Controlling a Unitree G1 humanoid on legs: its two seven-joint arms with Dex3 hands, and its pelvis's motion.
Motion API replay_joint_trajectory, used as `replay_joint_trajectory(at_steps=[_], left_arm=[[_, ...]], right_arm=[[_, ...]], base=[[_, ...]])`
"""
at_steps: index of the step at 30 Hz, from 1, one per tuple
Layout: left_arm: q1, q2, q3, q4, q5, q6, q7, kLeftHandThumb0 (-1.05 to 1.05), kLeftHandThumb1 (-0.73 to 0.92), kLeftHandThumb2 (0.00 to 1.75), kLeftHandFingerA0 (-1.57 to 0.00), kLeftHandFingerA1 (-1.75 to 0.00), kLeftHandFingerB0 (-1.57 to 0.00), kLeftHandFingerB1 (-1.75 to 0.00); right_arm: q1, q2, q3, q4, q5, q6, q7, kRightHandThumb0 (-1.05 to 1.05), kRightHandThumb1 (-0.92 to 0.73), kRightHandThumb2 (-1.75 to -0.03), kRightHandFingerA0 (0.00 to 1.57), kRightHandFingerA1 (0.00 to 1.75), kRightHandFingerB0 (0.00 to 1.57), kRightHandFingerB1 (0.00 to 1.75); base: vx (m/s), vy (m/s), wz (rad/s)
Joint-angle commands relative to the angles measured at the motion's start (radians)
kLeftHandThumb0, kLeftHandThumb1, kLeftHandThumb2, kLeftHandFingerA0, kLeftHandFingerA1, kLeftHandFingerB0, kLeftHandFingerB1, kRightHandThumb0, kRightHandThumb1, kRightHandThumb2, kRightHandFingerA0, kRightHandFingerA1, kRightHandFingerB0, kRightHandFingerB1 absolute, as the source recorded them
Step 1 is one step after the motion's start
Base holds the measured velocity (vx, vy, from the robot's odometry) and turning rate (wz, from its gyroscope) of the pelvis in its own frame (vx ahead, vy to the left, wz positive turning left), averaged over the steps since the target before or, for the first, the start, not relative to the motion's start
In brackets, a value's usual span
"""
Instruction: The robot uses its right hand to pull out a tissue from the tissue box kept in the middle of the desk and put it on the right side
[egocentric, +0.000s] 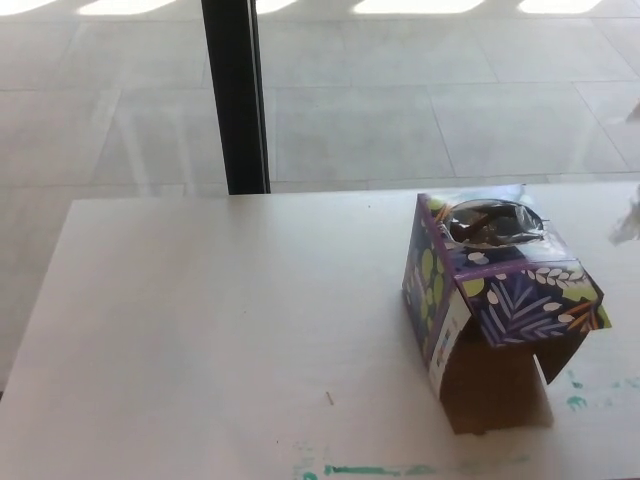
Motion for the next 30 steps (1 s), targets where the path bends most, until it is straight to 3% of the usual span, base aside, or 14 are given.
replay_joint_trajectory(at_steps=[1, 2, 9, 10, 11, 14, 15, 19, 24, 25, 26, 27, 28, 30], left_arm=[[0.001, 0.011, 0.007, 0.004, -0.018, -0.024, -0.002, -1.05, 0.92, 0.9, -0.68, -0.55, -0.48, -0.57], [-0.003, 0.01, 0.009, 0.004, -0.022, -0.018, -0.004, -1.05, 0.92, 0.88, -0.68, -0.56, -0.47, -0.57], [-0.011, 0.012, 0.004, 0.012, -0.015, -0.026, 0.002, -1.05, 0.92, 0.9, -0.69, -0.55, -0.48, -0.57], [-0.016, 0.015, 0.005, 0.017, -0.018, -0.007, 0.003, -1.05, 0.92, 0.89, -0.7, -0.54, -0.49, -0.57], [-0.02, 0.01, 0.01, 0.022, -0.028, -0.003, -0.012, -1.05, 0.92, 0.88, -0.68, -0.56, -0.47, -0.58], [-0.017, 0.005, 0.012, 0.008, -0.031, -0.003, -0.013, -1.05, 0.92, 0.89, -0.67, -0.56, -0.47, -0.58], [-0.012, 0.003, 0.006, 0.003, -0.021, -0.022, -0.002, -1.05, 0.92, 0.9, -0.67, -0.57, -0.47, -0.59], [-0.008, 0.006, 0.003, -0.003, -0.016, -0.018, 0.004, -1.05, 0.92, 0.9, -0.69, -0.55, -0.49, -0.57], [-0.009, 0.005, 0.005, 0.016, -0.017, -0.02, 0.002, -1.05, 0.92, 0.89, -0.67, -0.53, -0.47, -0.56], [0.0, -0.001, 0.003, 0.0, -0.016, -0.02, 0.007, -1.05, 0.92, 0.91, -0.67, -0.54, -0.47, -0.57], [0.003, -0.004, 0.004, -0.003, -0.019, -0.024, 0.004, -1.05, 0.92, 0.91, -0.67, -0.54, -0.47, -0.57], [-0.006, -0.004, 0.008, 0.018, -0.023, -0.032, -0.004, -1.05, 0.92, 0.89, -0.68, -0.55, -0.47, -0.56], [-0.007, -0.003, 0.007, 0.021, -0.022, -0.031, -0.004, -1.05, 0.92, 0.89, -0.68, -0.53, -0.47, -0.56], [-0.008, -0.003, 0.008, 0.024, -0.023, -0.034, -0.008, -1.05, 0.92, 0.89, -0.68, -0.54, -0.48, -0.56]], right_arm=[[0.201, 0.032, 0.01, -0.055, 0.024, 0.082, 0.155, -0.33, -0.71, -0.64, 0.8, 1.65, 0.72, 1.23], [0.231, 0.047, 0.019, -0.044, 0.02, 0.084, 0.148, -0.34, -0.69, -0.67, 0.86, 1.59, 0.86, 0.88], [0.31, 0.096, 0.091, 0.016, -0.02, 0.098, 0.21, -0.34, -0.72, -0.61, 0.82, 1.64, 0.76, 1.02], [0.31, 0.102, 0.109, 0.015, -0.034, 0.129, 0.265, -0.35, -0.76, -0.62, 0.8, 1.58, 0.74, 0.92], [0.301, 0.112, 0.137, 0.044, -0.049, 0.157, 0.339, -0.37, -0.77, -0.63, 0.82, 1.24, 0.76, 0.66], [0.293, 0.122, 0.154, 0.07, -0.048, 0.175, 0.373, -0.37, -0.74, -0.63, 0.83, 1.23, 0.76, 0.66], [0.287, 0.119, 0.177, 0.093, -0.073, 0.188, 0.392, -0.4, -0.75, -0.65, 0.8, 1.49, 0.68, 0.62], [0.285, 0.104, 0.183, 0.102, -0.075, 0.196, 0.405, -0.37, -0.75, -0.62, 0.84, 1.61, 0.72, 0.86], [0.298, 0.092, 0.201, 0.077, -0.112, 0.249, 0.425, -0.37, -0.63, -0.61, 0.82, 1.65, 0.73, 0.71], [0.289, 0.106, 0.219, 0.101, -0.139, 0.279, 0.413, -0.44, -0.55, -0.6, 0.78, 1.54, 0.39, 0.36], [0.285, 0.109, 0.23, 0.111, -0.155, 0.29, 0.407, -0.44, -0.55, -0.6, 0.78, 1.54, 0.39, 0.36], [0.263, 0.118, 0.245, 0.105, -0.17, 0.336, 0.502, -0.61, -0.6, -0.58, 0.18, 0.61, 0.04, 0.23], [0.258, 0.117, 0.255, 0.103, -0.186, 0.347, 0.509, -0.77, -0.46, -0.86, 0.02, 0.42, 0.0, 0.12], [0.255, 0.113, 0.266, 0.093, -0.202, 0.364, 0.514, -0.86, -0.49, -0.89, 0.01, 0.23, 0.0, 0.03]], base=[[0.0, 0.0, 0.0], [0.0, 0.0, 0.0], [0.0, 0.0, 0.0], [0.0, 0.0, 0.0], [0.0, 0.0, 0.0], [0.0, 0.0, 0.0], [0.0, 0.0, 0.0], [0.0, 0.0, 0.0], [0.0, 0.0, 0.0], [0.0, 0.0, 0.0], [0.0, 0.0, 0.0], [0.0, 0.0, 0.0], [0.0, 0.0, 0.0], [0.0, 0.0, 0.0]])
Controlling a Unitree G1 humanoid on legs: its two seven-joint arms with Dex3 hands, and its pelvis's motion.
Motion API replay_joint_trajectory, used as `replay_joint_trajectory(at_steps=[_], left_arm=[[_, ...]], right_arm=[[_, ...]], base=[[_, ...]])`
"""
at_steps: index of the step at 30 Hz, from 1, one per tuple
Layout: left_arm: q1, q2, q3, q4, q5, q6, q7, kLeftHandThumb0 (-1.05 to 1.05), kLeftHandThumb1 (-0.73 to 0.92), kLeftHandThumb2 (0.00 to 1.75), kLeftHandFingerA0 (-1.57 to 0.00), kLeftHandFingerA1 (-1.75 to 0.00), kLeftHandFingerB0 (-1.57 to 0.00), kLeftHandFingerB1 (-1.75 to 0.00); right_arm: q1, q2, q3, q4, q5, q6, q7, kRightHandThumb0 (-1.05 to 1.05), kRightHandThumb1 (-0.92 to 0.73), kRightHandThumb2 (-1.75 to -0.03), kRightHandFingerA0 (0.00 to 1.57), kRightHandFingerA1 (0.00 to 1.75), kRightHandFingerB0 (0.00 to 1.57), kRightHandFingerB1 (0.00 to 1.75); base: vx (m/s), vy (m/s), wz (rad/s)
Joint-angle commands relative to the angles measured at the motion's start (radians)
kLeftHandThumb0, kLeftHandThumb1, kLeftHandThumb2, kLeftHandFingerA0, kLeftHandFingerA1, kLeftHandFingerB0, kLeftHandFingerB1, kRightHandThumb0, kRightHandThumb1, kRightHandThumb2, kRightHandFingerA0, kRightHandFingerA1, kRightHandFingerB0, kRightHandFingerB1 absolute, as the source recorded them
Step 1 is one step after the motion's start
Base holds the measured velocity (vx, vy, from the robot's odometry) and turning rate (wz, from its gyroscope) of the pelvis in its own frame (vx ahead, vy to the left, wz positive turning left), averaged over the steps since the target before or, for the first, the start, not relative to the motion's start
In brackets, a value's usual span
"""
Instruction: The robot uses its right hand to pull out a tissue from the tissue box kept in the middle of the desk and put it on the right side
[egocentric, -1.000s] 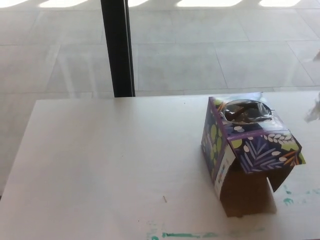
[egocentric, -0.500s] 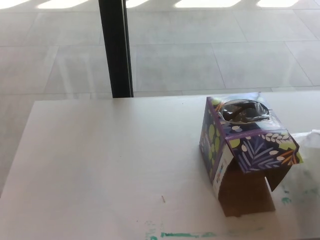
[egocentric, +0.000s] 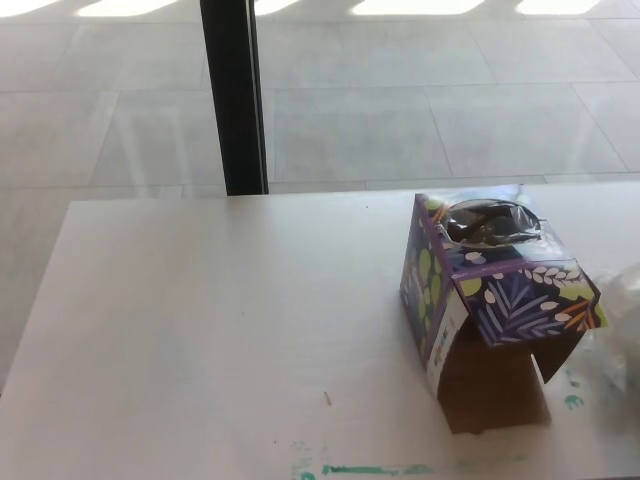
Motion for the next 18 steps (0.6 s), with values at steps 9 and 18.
replay_joint_trajectory(at_steps=[9, 18], left_arm=[[0.003, 0.005, 0.004, 0.002, -0.017, -0.025, 0.001, -1.05, 0.92, 0.9, -0.69, -0.55, -0.47, -0.57], [0.009, 0.004, 0.0, -0.01, -0.016, -0.022, -0.004, -1.05, 0.92, 0.91, -0.67, -0.56, -0.46, -0.57]], right_arm=[[-0.062, -0.06, 0.021, -0.085, -0.072, 0.057, 0.205, -0.99, -0.58, -0.59, 0.0, 0.0, 0.0, 0.0], [-0.085, -0.073, -0.192, -0.183, 0.085, 0.034, 0.18, -0.9, -0.57, -0.9, 0.0, 0.17, 0.01, 0.03]], base=[[0.0, 0.0, 0.0], [0.0, 0.0, 0.0]])
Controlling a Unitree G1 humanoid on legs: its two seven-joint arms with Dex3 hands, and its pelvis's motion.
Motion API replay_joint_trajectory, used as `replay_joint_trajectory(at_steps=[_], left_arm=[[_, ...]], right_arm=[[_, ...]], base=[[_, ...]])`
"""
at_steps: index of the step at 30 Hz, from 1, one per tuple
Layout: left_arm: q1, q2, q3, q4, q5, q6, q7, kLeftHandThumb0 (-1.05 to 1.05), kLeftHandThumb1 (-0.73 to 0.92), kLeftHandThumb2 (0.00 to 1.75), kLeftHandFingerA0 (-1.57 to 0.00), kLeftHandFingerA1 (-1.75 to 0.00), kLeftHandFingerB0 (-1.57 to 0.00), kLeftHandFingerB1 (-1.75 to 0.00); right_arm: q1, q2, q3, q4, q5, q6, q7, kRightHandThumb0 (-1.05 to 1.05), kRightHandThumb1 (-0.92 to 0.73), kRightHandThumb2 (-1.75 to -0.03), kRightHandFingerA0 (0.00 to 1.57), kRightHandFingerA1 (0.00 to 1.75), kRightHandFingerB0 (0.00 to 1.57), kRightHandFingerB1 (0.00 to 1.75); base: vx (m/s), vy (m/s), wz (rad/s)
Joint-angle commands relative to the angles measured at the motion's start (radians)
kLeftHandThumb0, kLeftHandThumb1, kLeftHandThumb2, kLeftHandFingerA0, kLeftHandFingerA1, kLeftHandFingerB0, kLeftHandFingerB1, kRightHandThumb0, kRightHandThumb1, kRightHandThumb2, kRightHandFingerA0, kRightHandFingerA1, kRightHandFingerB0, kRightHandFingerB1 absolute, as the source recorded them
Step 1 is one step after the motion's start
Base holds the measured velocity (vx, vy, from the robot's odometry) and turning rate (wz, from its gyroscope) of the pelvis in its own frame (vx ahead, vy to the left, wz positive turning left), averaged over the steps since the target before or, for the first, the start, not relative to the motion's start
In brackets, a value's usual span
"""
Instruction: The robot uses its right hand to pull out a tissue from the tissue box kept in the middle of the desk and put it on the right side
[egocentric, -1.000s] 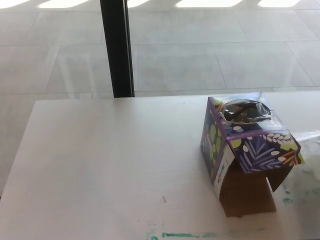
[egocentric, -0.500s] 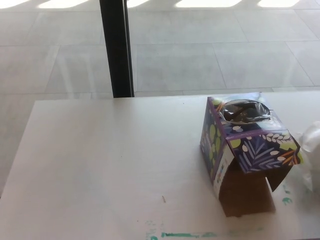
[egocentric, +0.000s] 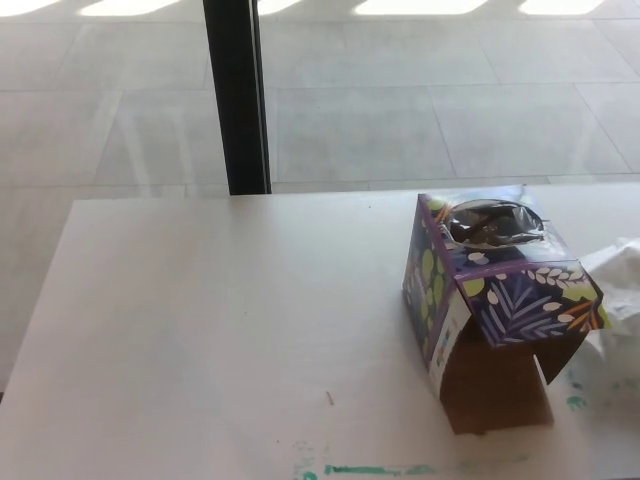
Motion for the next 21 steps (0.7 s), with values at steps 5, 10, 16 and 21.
replay_joint_trajectory(at_steps=[5, 10, 16, 21], left_arm=[[0.01, 0.012, 0.017, 0.005, -0.03, -0.01, -0.01, -1.05, 0.92, 0.89, -0.67, -0.56, -0.47, -0.57], [0.02, 0.017, 0.012, 0.004, -0.02, -0.031, -0.007, -1.05, 0.92, 0.9, -0.7, -0.57, -0.47, -0.56], [0.009, 0.017, 0.023, 0.016, -0.034, -0.02, -0.014, -1.05, 0.92, 0.88, -0.71, -0.57, -0.49, -0.58], [0.007, 0.019, 0.02, 0.009, -0.029, -0.025, -0.012, -1.05, 0.92, 0.9, -0.69, -0.56, -0.49, -0.58]], right_arm=[[-0.061, -0.054, -0.281, -0.112, 0.213, -0.008, 0.072, -0.84, -0.59, -0.89, 0.0, 0.16, 0.0, 0.06], [-0.077, -0.13, -0.442, -0.157, 0.276, 0.023, 0.109, -0.75, -0.57, -0.91, 0.0, 0.27, 0.06, 0.18], [0.155, -0.155, -0.742, -0.274, 0.36, 0.016, 0.015, -0.61, -0.53, -0.84, 0.05, 0.56, 0.1, 0.44], [0.361, -0.041, -0.935, -0.365, 0.357, 0.038, -0.107, -0.69, -0.72, -0.62, 0.24, 1.11, 0.2, 0.7]], base=[[0.0, 0.0, 0.0], [0.0, 0.0, 0.0], [0.0, 0.0, 0.0], [0.0, 0.0, 0.0]])
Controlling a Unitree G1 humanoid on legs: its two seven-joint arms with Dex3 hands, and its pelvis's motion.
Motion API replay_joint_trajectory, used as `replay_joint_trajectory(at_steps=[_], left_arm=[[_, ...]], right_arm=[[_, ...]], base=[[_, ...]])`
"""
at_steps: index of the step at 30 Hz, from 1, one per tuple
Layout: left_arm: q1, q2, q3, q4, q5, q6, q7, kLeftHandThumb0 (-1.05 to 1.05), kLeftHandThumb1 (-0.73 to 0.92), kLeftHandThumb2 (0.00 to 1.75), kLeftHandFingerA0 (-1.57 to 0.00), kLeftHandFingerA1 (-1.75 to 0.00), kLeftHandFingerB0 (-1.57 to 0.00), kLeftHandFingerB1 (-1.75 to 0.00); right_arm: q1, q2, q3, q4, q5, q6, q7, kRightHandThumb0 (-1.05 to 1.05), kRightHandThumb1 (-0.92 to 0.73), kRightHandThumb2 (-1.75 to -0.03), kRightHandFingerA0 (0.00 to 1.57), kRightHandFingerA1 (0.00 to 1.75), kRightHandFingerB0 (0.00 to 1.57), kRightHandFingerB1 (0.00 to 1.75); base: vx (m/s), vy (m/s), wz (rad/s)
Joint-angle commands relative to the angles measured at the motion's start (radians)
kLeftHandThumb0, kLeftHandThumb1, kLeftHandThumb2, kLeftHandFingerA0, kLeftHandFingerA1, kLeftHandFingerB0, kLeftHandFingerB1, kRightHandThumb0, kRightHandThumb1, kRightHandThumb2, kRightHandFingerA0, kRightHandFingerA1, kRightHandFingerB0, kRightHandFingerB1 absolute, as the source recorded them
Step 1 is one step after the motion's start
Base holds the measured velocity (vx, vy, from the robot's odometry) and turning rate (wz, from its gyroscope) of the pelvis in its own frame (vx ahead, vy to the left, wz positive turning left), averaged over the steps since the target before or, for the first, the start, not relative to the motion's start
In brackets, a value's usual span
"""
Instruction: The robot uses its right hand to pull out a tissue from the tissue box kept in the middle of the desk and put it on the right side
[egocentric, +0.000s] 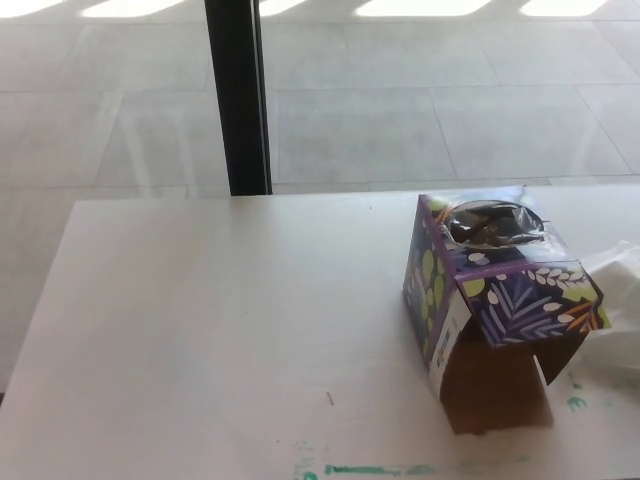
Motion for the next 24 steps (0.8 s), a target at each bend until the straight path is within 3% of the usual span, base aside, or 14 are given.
replay_joint_trajectory(at_steps=[1, 2, 3, 5, 7, 9, 11, 13, 16, 17, 18, 20, 23, 24], left_arm=[[0.0, 0.018, 0.016, 0.001, -0.029, -0.024, -0.013, -1.05, 0.92, 0.9, -0.69, -0.56, -0.48, -0.58], [-0.003, 0.02, 0.017, 0.005, -0.03, -0.016, -0.014, -1.05, 0.92, 0.88, -0.68, -0.55, -0.48, -0.56], [-0.012, 0.022, 0.011, 0.007, -0.021, -0.009, 0.002, -1.05, 0.92, 0.89, -0.7, -0.55, -0.5, -0.56], [-0.015, 0.02, 0.005, 0.008, -0.015, -0.008, 0.008, -1.05, 0.92, 0.89, -0.7, -0.55, -0.5, -0.56], [-0.007, 0.017, 0.004, 0.001, -0.015, -0.01, 0.005, -1.05, 0.92, 0.91, -0.68, -0.54, -0.47, -0.57], [-0.005, 0.018, 0.005, 0.001, -0.015, -0.01, 0.003, -1.05, 0.92, 0.91, -0.68, -0.54, -0.47, -0.57], [-0.006, 0.012, 0.01, 0.002, -0.024, -0.005, -0.003, -1.05, 0.92, 0.9, -0.68, -0.55, -0.47, -0.56], [-0.01, 0.012, 0.009, 0.003, -0.022, 0.004, -0.001, -1.05, 0.92, 0.9, -0.67, -0.55, -0.46, -0.57], [-0.009, 0.021, 0.011, 0.0, -0.021, 0.014, 0.009, -1.05, 0.92, 0.9, -0.68, -0.56, -0.46, -0.57], [-0.005, 0.019, 0.013, -0.009, -0.025, 0.022, 0.006, -1.05, 0.92, 0.9, -0.67, -0.58, -0.46, -0.59], [-0.011, 0.029, 0.002, 0.01, -0.01, 0.029, 0.011, -1.05, 0.92, 0.92, -0.66, -0.58, -0.44, -0.6], [-0.012, 0.032, -0.011, 0.007, 0.003, 0.037, 0.016, -1.05, 0.92, 0.92, -0.65, -0.57, -0.43, -0.59], [-0.014, 0.032, -0.014, 0.013, 0.004, 0.042, 0.014, -1.05, 0.92, 0.92, -0.65, -0.56, -0.43, -0.58], [-0.016, 0.032, -0.021, 0.011, 0.012, 0.045, 0.02, -0.9, 0.82, 1.21, -0.62, -0.63, -0.43, -0.54]], right_arm=[[0.291, 0.126, -0.317, -0.124, 0.123, 0.033, -0.214, -0.74, -0.73, -0.62, 0.31, 1.25, 0.17, 0.84], [0.368, 0.194, -0.372, -0.088, 0.146, -0.02, -0.318, -0.77, -0.78, -0.63, 0.45, 1.44, 0.17, 1.09], [0.455, 0.282, -0.426, -0.072, 0.164, -0.026, -0.391, -0.77, -0.78, -0.64, 0.59, 1.46, 0.25, 1.15], [0.49, 0.313, -0.455, -0.08, 0.168, -0.024, -0.403, -0.77, -0.78, -0.64, 0.59, 1.46, 0.25, 1.15], [0.601, 0.468, -0.51, -0.06, 0.239, -0.124, -0.517, -0.66, -0.71, -0.64, 0.74, 1.49, 0.35, 0.99], [0.613, 0.486, -0.52, -0.067, 0.242, -0.135, -0.524, -0.66, -0.71, -0.64, 0.74, 1.49, 0.35, 0.99], [0.666, 0.576, -0.557, 0.102, 0.325, -0.296, -0.644, -0.59, -0.66, -0.65, 0.82, 1.53, 0.37, 1.05], [0.69, 0.633, -0.574, 0.11, 0.332, -0.263, -0.665, -0.59, -0.64, -0.68, 0.8, 1.52, 0.34, 1.14], [0.699, 0.681, -0.577, 0.108, 0.318, -0.19, -0.672, -0.59, -0.62, -0.75, 0.87, 1.48, 0.32, 1.15], [0.676, 0.708, -0.618, 0.12, 0.368, -0.166, -0.653, -0.58, -0.57, -0.79, 0.86, 1.52, 0.32, 1.25], [0.671, 0.744, -0.654, 0.112, 0.438, -0.166, -0.602, -0.55, -0.55, -0.79, 0.71, 1.54, 0.31, 1.22], [0.687, 0.782, -0.662, 0.083, 0.441, -0.175, -0.604, -0.57, -0.52, -0.79, 1.18, 1.63, 0.39, 1.27], [0.664, 0.818, -0.673, 0.084, 0.468, -0.113, -0.551, -0.56, -0.53, -0.74, 1.25, 1.57, 0.44, 1.18], [0.661, 0.821, -0.675, 0.094, 0.473, -0.117, -0.547, -0.55, -0.5, -0.76, 1.19, 1.62, 0.47, 1.17]], base=[[0.0, 0.0, 0.0], [0.0, 0.0, 0.0], [0.0, 0.0, 0.0], [0.0, 0.0, 0.0], [0.0, 0.0, 0.0], [0.0, 0.0, 0.0], [0.0, 0.0, 0.0], [0.0, 0.0, 0.0], [0.0, 0.0, 0.0], [0.0, 0.0, 0.0], [0.0, 0.0, 0.0], [0.0, 0.0, 0.0], [0.0, 0.0, 0.0], [0.0, 0.0, 0.0]])
